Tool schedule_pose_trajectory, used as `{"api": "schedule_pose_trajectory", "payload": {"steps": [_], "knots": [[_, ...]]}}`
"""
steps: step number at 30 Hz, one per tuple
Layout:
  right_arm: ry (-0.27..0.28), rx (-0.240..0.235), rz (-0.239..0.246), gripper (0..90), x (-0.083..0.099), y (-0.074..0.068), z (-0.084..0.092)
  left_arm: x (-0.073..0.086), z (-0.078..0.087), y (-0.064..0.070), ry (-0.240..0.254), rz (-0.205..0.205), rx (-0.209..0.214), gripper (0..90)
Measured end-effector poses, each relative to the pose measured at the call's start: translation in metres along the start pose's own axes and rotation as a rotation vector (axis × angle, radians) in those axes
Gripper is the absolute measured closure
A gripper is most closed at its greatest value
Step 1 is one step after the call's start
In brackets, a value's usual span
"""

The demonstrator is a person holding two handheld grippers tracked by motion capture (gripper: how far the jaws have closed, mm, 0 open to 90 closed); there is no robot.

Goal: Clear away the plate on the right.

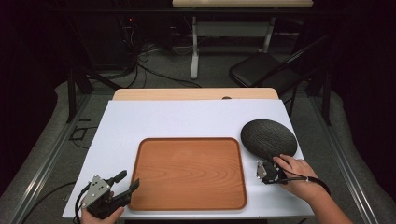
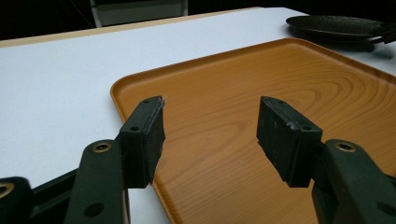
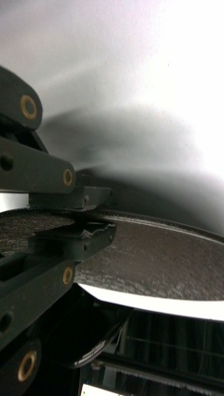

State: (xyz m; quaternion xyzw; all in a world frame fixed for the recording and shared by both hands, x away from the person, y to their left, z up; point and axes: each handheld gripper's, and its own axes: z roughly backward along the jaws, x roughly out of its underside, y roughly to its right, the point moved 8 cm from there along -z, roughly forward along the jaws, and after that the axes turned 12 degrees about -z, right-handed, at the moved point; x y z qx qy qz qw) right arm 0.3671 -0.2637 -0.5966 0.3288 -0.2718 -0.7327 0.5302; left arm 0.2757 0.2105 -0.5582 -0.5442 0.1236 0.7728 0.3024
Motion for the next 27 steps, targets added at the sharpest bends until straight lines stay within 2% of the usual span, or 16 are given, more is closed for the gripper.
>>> {"api": "schedule_pose_trajectory", "payload": {"steps": [3, 4, 7, 8, 10, 15, 16, 18, 21, 27], "knots": [[0.003, 0.022, 0.000, 84.3, -0.002, 0.006, 0.003, 0.000, 0.000, 0.000, -0.001, 0.000, 0.003, 41.9], [0.018, 0.046, -0.006, 85.9, -0.004, 0.010, 0.004, 0.000, 0.000, 0.001, -0.003, 0.003, 0.003, 41.9], [0.014, 0.066, -0.023, 87.1, -0.005, 0.014, 0.007, 0.000, 0.000, 0.000, -0.004, 0.005, 0.003, 41.9], [0.001, 0.060, -0.038, 87.1, -0.005, 0.014, 0.007, 0.000, 0.000, 0.000, -0.003, 0.004, 0.003, 41.9], [0.010, 0.060, -0.017, 87.1, -0.007, 0.016, 0.006, 0.000, 0.000, 0.000, -0.002, 0.005, 0.001, 41.8], [0.005, 0.063, -0.020, 87.3, -0.008, 0.015, 0.007, 0.000, 0.000, 0.000, 0.000, 0.004, -0.001, 42.1], [-0.002, 0.059, -0.041, 87.3, -0.007, 0.015, 0.008, 0.000, 0.000, 0.000, 0.000, 0.003, -0.001, 42.1], [-0.004, 0.056, -0.050, 87.3, -0.007, 0.017, 0.009, 0.000, 0.000, 0.000, 0.001, 0.003, 0.002, 42.2], [-0.002, 0.051, -0.039, 87.3, -0.009, 0.019, 0.009, 0.000, 0.000, 0.000, 0.001, 0.004, 0.000, 42.3], [-0.003, 0.039, -0.074, 87.3, -0.009, 0.021, 0.012, 0.001, 0.000, -0.001, -0.001, 0.009, -0.001, 42.5]]}}
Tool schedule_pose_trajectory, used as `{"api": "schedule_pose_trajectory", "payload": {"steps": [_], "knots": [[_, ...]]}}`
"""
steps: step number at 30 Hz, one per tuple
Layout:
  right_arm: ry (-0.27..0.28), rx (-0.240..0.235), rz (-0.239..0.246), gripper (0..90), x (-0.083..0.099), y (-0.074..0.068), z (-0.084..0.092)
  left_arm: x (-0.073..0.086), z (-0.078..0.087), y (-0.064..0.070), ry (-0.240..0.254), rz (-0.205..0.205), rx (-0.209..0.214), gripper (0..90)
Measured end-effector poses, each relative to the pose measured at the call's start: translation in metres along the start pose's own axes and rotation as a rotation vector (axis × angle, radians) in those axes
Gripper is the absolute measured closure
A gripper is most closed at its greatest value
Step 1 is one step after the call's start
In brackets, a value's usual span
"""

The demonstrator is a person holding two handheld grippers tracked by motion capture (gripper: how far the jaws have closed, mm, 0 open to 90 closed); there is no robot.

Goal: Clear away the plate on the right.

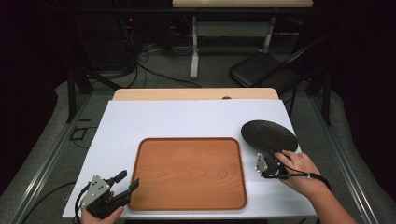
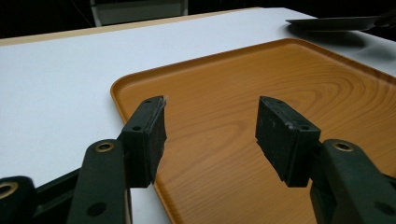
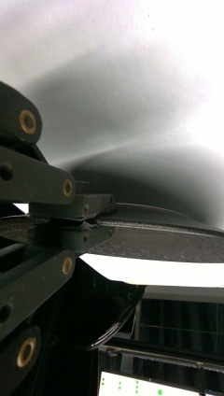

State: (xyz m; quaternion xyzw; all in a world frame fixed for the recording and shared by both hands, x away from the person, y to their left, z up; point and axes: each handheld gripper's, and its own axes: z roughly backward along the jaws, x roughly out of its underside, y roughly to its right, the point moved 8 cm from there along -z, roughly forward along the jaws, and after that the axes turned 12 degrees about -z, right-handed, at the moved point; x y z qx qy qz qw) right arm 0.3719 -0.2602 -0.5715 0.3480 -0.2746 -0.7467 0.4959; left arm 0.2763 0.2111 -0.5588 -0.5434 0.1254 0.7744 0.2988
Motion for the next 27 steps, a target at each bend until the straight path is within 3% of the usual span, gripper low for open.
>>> {"api": "schedule_pose_trajectory", "payload": {"steps": [4, 15, 27], "knots": [[-0.011, 0.008, 0.031, 86.3, -0.002, 0.002, 0.005, 0.000, 0.000, 0.000, -0.001, 0.001, 0.001, 42.8], [0.014, 0.011, 0.050, 85.7, -0.012, 0.005, 0.026, 0.000, 0.000, -0.001, 0.000, 0.003, -0.001, 43.4], [0.060, 0.044, 0.123, 85.1, -0.036, 0.010, 0.068, 0.000, 0.000, -0.001, 0.002, 0.002, -0.002, 43.5]]}}
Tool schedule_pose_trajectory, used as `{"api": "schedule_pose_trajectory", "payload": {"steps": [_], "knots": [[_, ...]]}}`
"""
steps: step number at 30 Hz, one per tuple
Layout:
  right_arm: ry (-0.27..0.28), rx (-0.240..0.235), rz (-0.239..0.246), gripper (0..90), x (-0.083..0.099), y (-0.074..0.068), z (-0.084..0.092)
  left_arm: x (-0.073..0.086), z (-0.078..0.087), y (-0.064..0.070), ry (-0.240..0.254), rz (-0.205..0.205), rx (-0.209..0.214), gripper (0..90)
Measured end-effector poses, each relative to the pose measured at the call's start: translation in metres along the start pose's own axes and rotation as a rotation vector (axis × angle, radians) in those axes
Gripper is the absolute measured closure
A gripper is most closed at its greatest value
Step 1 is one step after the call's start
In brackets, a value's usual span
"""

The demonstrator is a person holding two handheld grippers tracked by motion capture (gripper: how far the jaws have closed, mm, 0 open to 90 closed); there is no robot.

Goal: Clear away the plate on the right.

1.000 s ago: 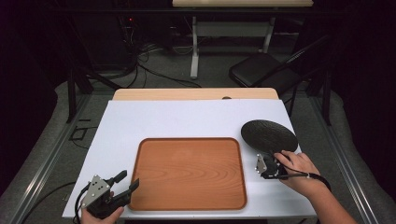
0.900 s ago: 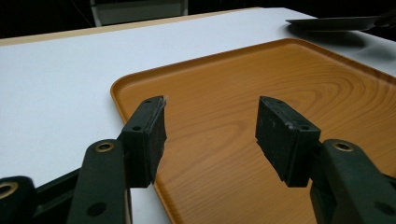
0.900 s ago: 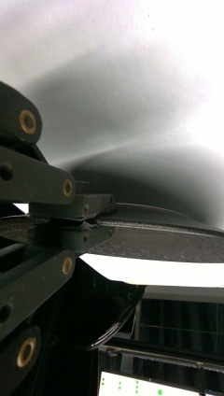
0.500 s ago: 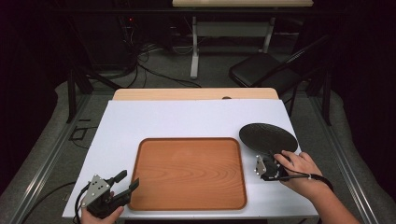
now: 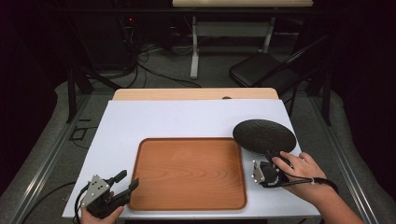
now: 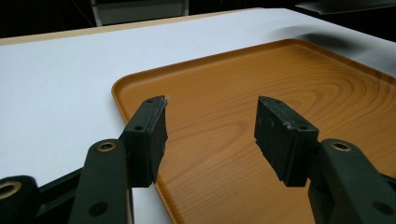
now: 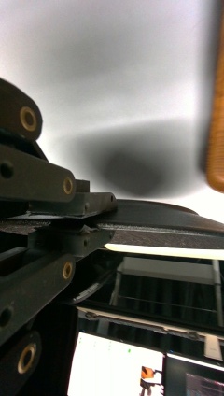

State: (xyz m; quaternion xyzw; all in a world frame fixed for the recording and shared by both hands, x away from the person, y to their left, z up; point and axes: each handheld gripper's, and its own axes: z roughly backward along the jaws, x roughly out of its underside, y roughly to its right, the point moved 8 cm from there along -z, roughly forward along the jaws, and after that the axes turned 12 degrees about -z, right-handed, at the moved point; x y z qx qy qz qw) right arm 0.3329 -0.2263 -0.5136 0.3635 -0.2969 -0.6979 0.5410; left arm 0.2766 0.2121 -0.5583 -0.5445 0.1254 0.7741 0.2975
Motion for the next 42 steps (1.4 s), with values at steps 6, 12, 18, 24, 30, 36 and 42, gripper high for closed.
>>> {"api": "schedule_pose_trajectory", "payload": {"steps": [6, 12, 18, 24, 30, 36, 42], "knots": [[0.066, 0.016, 0.050, 84.5, -0.026, -0.002, 0.018, 0.000, 0.001, -0.001, 0.000, 0.003, -0.010, 43.3], [0.132, 0.000, 0.088, 83.9, -0.059, -0.013, 0.031, -0.001, 0.004, -0.003, 0.008, 0.005, -0.019, 42.2], [0.196, -0.014, 0.134, 83.5, -0.093, -0.027, 0.038, -0.001, 0.006, -0.006, 0.013, 0.013, -0.024, 41.4], [0.255, -0.030, 0.165, 83.5, -0.123, -0.039, 0.042, -0.002, 0.006, -0.006, 0.020, 0.014, -0.023, 41.4], [0.310, -0.042, 0.189, 83.4, -0.149, -0.048, 0.043, -0.002, 0.008, -0.007, 0.023, 0.015, -0.023, 41.4], [0.336, -0.058, 0.205, 82.9, -0.165, -0.055, 0.045, -0.002, 0.008, -0.008, 0.026, 0.018, -0.025, 41.4], [0.353, -0.063, 0.210, 82.8, -0.176, -0.062, 0.044, -0.002, 0.008, -0.007, 0.026, 0.014, -0.023, 41.5]]}}
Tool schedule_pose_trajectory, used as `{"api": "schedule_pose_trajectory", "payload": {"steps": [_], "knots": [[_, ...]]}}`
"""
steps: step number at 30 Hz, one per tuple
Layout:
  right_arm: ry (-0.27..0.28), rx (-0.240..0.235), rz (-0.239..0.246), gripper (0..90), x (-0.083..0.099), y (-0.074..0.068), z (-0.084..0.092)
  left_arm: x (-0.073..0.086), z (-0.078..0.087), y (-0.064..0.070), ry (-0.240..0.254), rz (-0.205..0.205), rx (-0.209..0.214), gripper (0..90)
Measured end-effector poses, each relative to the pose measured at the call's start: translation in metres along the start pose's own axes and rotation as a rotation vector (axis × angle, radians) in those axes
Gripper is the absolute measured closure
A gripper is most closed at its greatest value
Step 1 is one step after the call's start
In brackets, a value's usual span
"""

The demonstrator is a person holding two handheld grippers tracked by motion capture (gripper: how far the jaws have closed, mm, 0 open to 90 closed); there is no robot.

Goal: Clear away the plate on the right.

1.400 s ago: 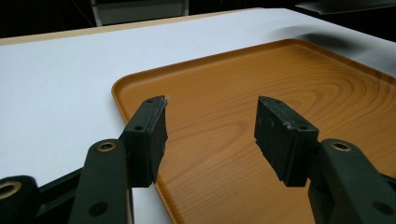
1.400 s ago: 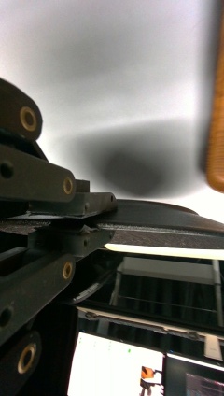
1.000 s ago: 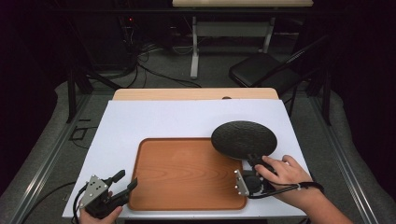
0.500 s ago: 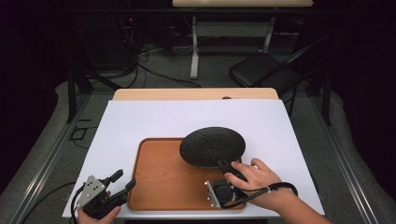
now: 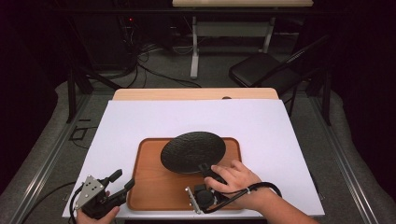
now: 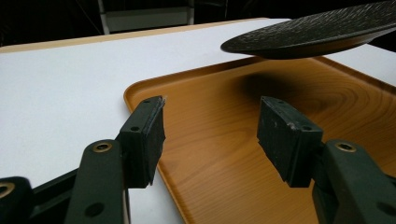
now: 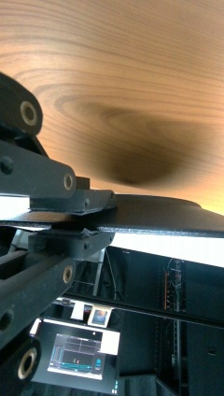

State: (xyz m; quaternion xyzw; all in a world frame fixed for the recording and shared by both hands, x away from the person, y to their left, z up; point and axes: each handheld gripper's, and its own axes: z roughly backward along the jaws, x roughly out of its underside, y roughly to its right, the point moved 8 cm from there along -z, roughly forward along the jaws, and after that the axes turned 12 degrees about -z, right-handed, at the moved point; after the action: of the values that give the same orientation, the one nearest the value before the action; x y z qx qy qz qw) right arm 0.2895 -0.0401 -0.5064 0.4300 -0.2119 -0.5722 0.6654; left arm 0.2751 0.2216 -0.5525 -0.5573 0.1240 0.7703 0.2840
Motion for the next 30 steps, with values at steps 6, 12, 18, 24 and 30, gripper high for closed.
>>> {"api": "schedule_pose_trajectory", "payload": {"steps": [6, 12, 18, 24, 30], "knots": [[0.005, 0.004, 0.027, 82.5, -0.009, -0.006, -0.009, 0.000, 0.000, 0.000, 0.000, 0.002, 0.003, 41.5], [0.005, -0.011, 0.021, 82.4, -0.011, -0.014, -0.022, 0.000, 0.000, 0.000, 0.002, 0.000, 0.006, 41.5], [-0.006, -0.026, 0.010, 82.1, -0.011, -0.024, -0.029, 0.000, 0.000, -0.001, 0.000, 0.002, 0.005, 41.5], [-0.017, -0.048, 0.001, 82.3, -0.009, -0.031, -0.033, 0.000, 0.000, 0.000, 0.002, 0.000, 0.007, 41.5], [-0.023, -0.067, -0.026, 83.6, -0.009, -0.036, -0.034, 0.000, 0.000, 0.000, -0.001, 0.000, 0.006, 41.5]]}}
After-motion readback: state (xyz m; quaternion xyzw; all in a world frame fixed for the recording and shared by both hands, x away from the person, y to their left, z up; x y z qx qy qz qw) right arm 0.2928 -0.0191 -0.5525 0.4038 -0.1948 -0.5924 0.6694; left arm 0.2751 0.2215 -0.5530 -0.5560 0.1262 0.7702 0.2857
